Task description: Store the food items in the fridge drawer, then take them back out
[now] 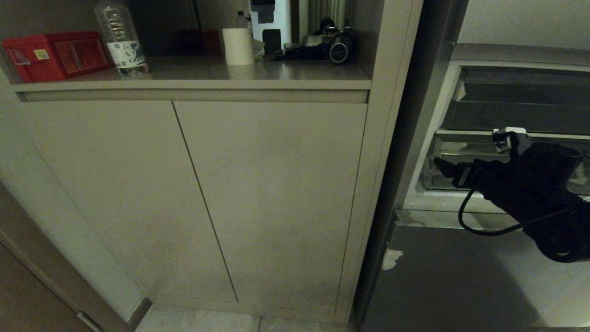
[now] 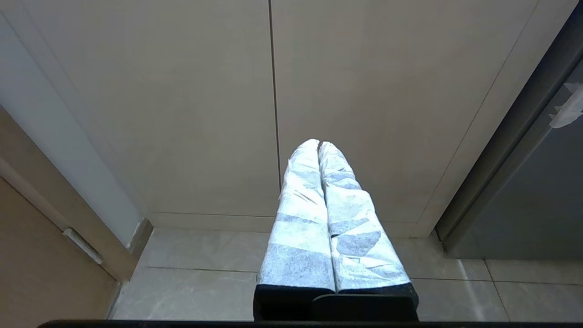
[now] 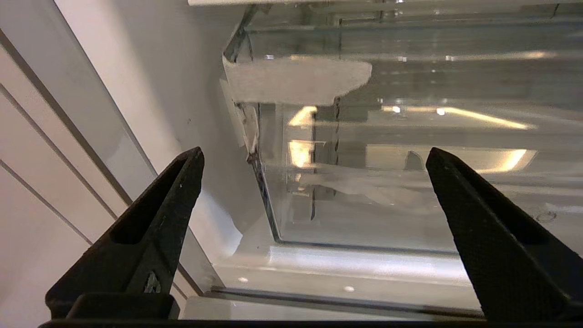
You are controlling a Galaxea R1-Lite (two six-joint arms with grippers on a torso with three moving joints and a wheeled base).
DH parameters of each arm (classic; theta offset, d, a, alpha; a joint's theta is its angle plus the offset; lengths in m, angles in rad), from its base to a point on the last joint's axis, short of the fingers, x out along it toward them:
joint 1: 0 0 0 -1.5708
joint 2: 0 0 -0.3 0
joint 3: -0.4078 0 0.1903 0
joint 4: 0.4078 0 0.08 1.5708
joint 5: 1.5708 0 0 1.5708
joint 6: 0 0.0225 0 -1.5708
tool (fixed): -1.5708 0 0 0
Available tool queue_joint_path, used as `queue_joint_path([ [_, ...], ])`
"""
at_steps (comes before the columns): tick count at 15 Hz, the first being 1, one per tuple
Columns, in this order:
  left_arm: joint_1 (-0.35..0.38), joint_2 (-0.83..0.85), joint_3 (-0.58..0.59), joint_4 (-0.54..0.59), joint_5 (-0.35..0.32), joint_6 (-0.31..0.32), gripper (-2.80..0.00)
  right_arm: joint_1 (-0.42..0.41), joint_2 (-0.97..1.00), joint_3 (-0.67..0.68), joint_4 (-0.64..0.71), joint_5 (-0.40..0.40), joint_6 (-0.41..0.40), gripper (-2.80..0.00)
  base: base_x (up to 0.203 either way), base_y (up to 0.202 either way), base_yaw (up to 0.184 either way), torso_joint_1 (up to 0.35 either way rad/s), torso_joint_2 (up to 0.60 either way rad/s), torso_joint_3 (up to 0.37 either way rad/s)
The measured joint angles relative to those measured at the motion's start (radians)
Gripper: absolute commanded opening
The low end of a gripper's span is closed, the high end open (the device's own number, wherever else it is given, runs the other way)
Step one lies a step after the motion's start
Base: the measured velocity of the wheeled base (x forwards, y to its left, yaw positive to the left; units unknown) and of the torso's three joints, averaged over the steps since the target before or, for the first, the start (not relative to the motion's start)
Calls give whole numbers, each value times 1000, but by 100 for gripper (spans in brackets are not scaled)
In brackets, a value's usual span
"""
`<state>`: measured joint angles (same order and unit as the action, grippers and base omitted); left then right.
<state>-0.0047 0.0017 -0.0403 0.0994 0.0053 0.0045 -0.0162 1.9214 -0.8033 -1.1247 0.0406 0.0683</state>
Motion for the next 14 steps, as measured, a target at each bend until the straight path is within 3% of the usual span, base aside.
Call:
queue_joint_path([
  [14, 0, 0, 0, 0, 0, 0, -280, 24, 52, -63, 1, -18, -6, 0, 0, 0, 0, 0, 0, 0],
])
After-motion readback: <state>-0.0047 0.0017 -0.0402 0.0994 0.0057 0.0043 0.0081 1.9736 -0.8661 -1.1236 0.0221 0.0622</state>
